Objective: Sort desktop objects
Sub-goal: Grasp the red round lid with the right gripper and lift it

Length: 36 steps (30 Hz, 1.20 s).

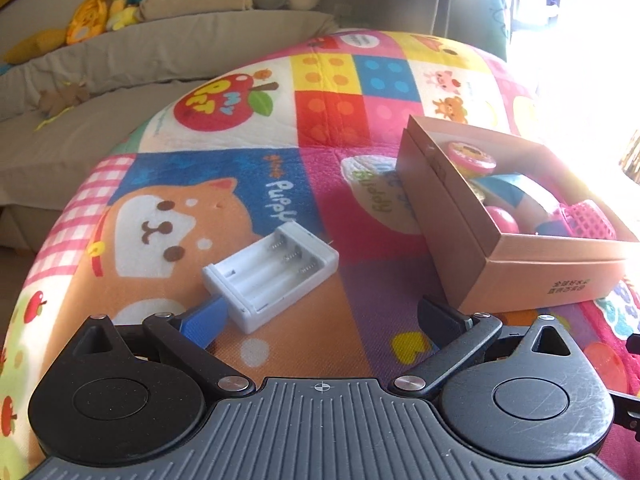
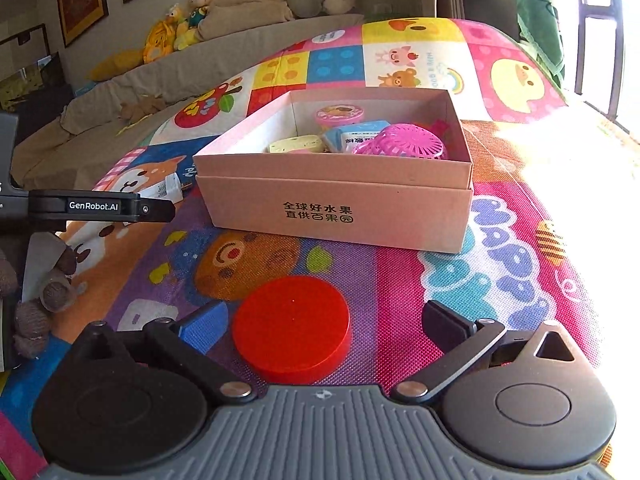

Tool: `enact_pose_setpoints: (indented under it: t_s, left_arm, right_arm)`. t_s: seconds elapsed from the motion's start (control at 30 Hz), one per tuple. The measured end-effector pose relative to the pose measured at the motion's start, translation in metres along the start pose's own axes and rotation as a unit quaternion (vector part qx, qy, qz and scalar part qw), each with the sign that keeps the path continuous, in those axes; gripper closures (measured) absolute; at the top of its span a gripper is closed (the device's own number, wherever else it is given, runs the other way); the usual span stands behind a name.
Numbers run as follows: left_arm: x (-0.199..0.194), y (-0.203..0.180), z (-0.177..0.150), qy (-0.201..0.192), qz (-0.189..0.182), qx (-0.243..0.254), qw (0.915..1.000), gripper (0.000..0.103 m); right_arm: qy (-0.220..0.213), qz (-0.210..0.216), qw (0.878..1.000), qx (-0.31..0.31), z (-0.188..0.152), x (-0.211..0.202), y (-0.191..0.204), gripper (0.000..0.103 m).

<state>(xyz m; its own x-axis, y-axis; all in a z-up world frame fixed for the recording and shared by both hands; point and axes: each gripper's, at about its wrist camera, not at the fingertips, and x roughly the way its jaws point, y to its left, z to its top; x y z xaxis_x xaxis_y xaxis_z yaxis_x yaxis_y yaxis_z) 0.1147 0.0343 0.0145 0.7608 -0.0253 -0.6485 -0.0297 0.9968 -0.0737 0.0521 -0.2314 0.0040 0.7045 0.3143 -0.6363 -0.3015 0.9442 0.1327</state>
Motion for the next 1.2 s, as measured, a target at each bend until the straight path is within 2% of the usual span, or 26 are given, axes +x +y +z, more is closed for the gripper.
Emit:
enact_pose_setpoints:
  t_s: [0.2, 0.4, 0.63, 0.73, 0.87, 1.03, 1.13, 1.2]
  left_arm:
    - [0.030, 0.003, 0.020, 0.029, 0.050, -0.052, 0.9970, 0.000]
    - [0.042, -0.001, 0.029, 0.030, 0.066, -0.050, 0.9961, 0.000]
    - [0.048, -0.003, 0.027, 0.022, 0.077, -0.020, 0.9966, 0.000]
    - [0.046, -0.001, 0.025, 0.017, 0.076, -0.014, 0.9969, 0.001]
    - [0.038, 0.001, 0.021, 0.008, 0.075, 0.003, 0.9972, 0.015]
    - [0.023, 0.005, 0.010, 0.007, 0.063, 0.018, 0.9978, 0.017]
    - [0.001, 0.006, -0.006, 0.013, 0.039, 0.040, 0.9983, 0.017]
    - [-0.018, 0.007, -0.021, 0.022, 0.002, 0.059, 0.9980, 0.017]
  right_arm:
    - [0.003, 0.001, 1.000, 0.015, 0.000, 0.002, -0.004, 0.000]
    - [0.004, 0.007, 1.000, 0.025, 0.000, 0.002, -0.008, 0.000]
    - [0.004, 0.008, 1.000, 0.025, 0.000, 0.002, -0.008, 0.000]
    - [0.004, 0.008, 1.000, 0.026, 0.000, 0.002, -0.008, 0.000]
    - [0.004, 0.008, 1.000, 0.026, 0.000, 0.002, -0.008, 0.000]
    - [0.004, 0.007, 1.000, 0.025, 0.000, 0.002, -0.009, 0.000]
    - [0.005, 0.005, 1.000, 0.022, 0.001, 0.002, -0.007, 0.000]
    - [0.007, 0.002, 1.000, 0.019, 0.001, 0.003, -0.006, 0.000]
